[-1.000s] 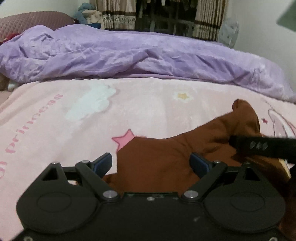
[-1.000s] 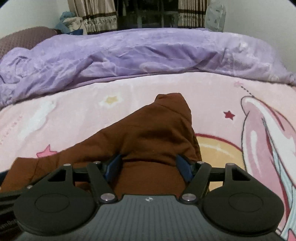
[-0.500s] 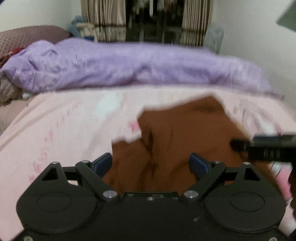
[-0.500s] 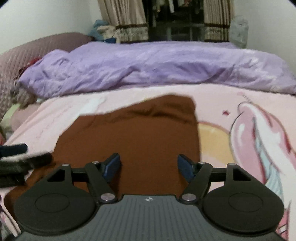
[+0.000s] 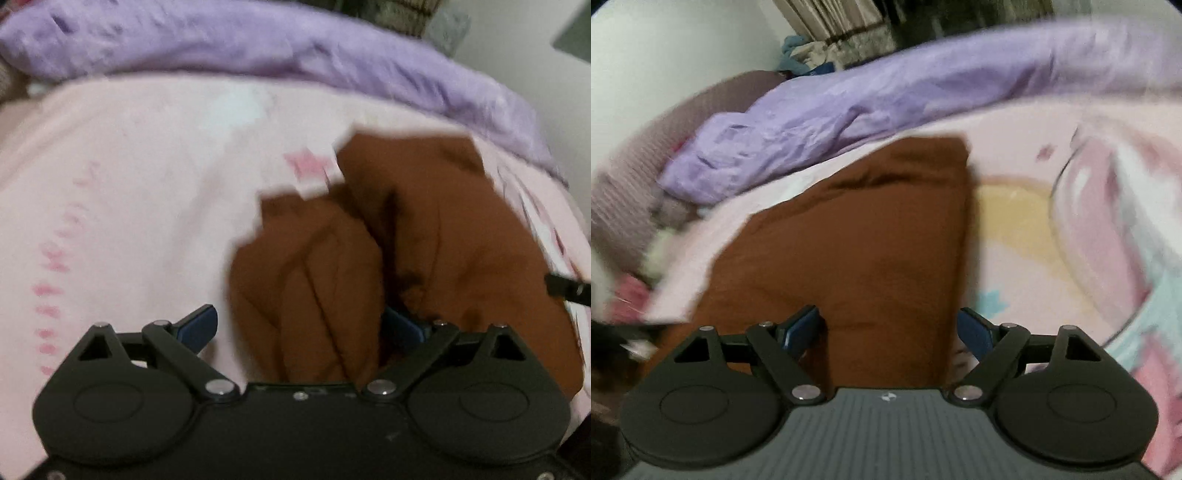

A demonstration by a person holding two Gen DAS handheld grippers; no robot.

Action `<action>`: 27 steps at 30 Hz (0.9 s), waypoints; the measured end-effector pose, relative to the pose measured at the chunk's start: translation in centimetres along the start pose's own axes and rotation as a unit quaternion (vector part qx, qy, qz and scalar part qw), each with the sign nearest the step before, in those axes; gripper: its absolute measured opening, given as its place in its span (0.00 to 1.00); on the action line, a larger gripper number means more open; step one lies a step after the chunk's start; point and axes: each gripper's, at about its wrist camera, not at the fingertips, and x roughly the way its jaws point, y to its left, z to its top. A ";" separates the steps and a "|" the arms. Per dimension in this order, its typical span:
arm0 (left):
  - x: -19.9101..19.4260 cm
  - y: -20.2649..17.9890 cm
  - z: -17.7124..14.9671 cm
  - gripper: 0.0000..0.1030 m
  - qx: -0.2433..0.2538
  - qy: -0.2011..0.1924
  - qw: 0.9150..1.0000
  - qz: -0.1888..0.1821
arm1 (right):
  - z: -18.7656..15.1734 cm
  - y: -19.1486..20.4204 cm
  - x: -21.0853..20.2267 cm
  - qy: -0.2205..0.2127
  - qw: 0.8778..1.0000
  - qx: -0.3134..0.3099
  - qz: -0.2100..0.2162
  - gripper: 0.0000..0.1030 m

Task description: Fold large clothes

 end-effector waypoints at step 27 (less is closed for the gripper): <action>-2.1 -4.7 1.3 0.16 0.054 -0.077 0.995 -0.046 | 1.6 5.8 -0.8 -0.026 0.990 -0.112 -0.079 0.49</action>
